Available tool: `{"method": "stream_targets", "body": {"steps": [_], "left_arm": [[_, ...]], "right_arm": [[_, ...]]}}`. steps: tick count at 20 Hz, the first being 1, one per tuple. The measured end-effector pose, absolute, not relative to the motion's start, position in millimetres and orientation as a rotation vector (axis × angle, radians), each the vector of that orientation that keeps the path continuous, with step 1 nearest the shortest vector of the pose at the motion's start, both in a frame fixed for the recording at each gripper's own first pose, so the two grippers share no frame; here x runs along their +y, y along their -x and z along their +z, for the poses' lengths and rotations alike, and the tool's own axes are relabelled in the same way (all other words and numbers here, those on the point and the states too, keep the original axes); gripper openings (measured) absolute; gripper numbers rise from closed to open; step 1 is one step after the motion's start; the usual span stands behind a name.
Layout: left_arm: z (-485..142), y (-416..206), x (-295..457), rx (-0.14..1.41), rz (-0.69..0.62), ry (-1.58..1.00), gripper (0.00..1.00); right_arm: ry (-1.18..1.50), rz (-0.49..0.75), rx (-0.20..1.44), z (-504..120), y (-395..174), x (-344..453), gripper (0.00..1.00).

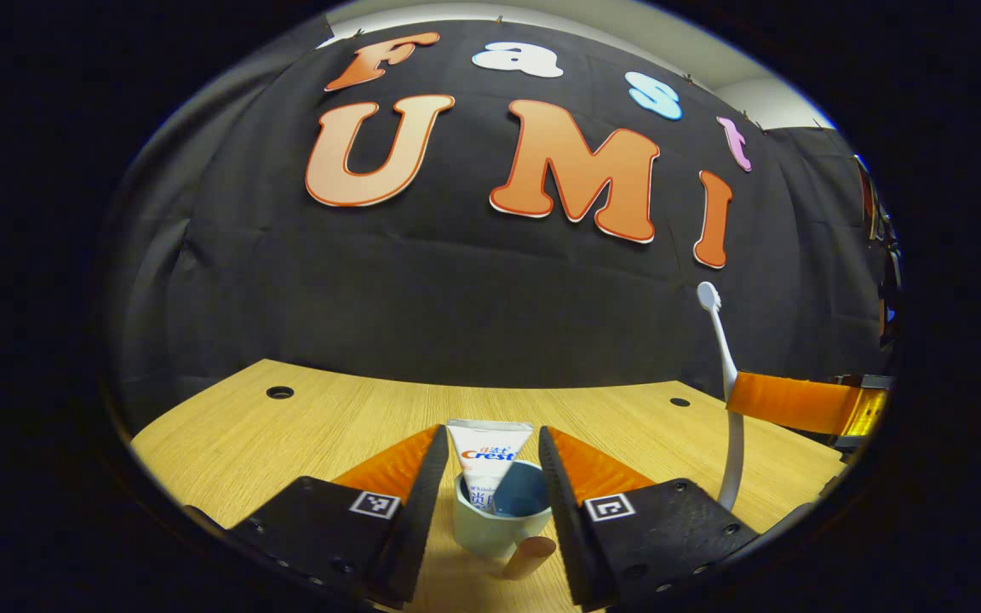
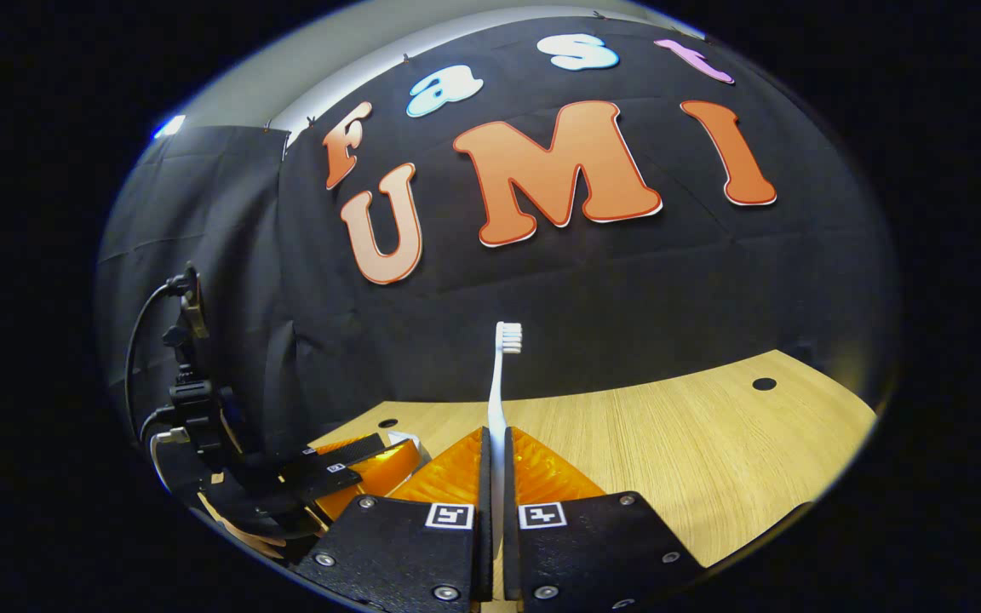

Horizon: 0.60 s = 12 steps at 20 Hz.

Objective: Put the toothbrush and toothpaste on the desktop into the cup, then pick up the cup and place it on the coaster on the desktop.

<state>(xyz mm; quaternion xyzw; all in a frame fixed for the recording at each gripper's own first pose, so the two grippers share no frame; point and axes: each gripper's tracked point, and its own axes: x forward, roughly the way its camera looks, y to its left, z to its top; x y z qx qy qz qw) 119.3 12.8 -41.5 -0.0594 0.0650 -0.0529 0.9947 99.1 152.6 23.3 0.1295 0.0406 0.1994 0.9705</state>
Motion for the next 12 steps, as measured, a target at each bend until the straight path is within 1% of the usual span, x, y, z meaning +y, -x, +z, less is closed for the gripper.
{"method": "stream_targets", "body": {"steps": [1, 5, 12], "left_arm": [[-38, -112, 18, 0.116, -0.095, 0.116, 0.77], [-31, -98, 32, 0.070, -0.078, 0.125, 0.92], [-32, -88, 56, 0.039, -0.047, 0.119, 0.92]], "right_arm": [[-0.276, 0.406, 0.066, 28, -102, 154, 0.05], [-0.305, 0.443, -0.034, 55, -118, 177, 0.05], [-0.278, 0.482, -0.111, 68, -139, 211, 0.06]]}}
